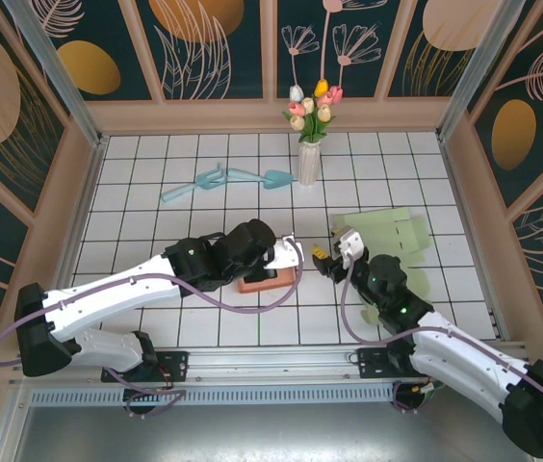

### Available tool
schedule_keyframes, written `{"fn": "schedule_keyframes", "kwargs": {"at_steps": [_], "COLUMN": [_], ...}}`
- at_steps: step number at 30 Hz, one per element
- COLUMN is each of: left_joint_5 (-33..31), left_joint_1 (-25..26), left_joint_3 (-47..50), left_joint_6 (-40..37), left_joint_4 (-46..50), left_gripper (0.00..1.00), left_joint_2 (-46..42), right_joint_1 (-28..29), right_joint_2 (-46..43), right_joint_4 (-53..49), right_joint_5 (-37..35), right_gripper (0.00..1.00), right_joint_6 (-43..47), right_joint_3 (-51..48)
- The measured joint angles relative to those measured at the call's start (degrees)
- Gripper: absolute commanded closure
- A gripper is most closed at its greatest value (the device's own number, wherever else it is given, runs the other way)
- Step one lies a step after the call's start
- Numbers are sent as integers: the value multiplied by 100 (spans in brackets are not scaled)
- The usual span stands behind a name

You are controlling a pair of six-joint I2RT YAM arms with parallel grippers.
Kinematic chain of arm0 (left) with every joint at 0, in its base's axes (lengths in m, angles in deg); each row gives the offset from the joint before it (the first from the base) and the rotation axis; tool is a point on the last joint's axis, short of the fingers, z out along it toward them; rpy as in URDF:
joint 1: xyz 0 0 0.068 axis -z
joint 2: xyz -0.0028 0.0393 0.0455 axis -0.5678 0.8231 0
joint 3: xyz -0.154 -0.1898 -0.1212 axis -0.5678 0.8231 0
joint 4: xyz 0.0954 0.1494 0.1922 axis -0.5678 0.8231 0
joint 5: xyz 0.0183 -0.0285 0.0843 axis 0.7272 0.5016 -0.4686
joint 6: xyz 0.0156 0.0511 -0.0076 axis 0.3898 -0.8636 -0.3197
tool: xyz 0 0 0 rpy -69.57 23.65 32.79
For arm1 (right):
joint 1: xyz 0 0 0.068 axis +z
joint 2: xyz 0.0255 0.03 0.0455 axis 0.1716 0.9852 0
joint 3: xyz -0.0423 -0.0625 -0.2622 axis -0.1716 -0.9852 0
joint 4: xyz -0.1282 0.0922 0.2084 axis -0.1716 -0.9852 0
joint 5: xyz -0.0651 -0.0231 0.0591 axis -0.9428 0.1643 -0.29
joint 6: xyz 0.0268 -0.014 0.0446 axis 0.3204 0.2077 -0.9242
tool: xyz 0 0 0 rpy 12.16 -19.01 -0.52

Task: Fold the paper box

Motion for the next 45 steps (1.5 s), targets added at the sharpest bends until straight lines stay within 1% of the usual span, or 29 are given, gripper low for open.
{"fn": "schedule_keyframes", "kwargs": {"at_steps": [3, 5, 8, 11, 16, 18, 26, 29, 39, 43, 45], "left_joint_5": [52, 81, 122, 177, 245, 269, 378, 396, 678, 837, 935], "left_joint_1": [-2, 0, 0, 0, 0, 0, 0, 0, -2, -2, 0], "left_joint_3": [146, 236, 363, 542, 765, 789, 905, 916, 933, 933, 938], "left_joint_6": [-55, -79, -101, -133, -162, -162, -168, -170, -177, -175, -177], "left_joint_4": [-57, -138, -247, -356, -433, -452, -643, -715, -824, -826, -846], "left_gripper": [100, 100, 100, 100, 100, 100, 100, 100, 100, 100, 100], "left_joint_2": [-118, -271, -492, -682, -835, -852, -863, -824, -791, -769, -769], "right_joint_1": [-619, -863, -907, -890, -820, -767, -105, 37, 210, 236, 236], "right_joint_2": [273, 551, 994, 1233, 1561, 1672, 2072, 2201, 2317, 2352, 2385], "right_joint_4": [184, 151, 68, 66, 72, 81, 282, 313, 485, 525, 525], "right_joint_5": [693, 1075, 1633, 2122, 2520, 2623, 2920, 3036, 3121, 3292, 3416], "right_gripper": [41, 41, 41, 41, 41, 41, 41, 41, 41, 42, 45], "right_joint_6": [745, 1272, 1891, 2385, 2846, 2938, 3099, 3123, 3126, 3123, 3121], "right_joint_3": [166, 363, 629, 651, 651, 651, 654, 673, 807, 857, 868]}}
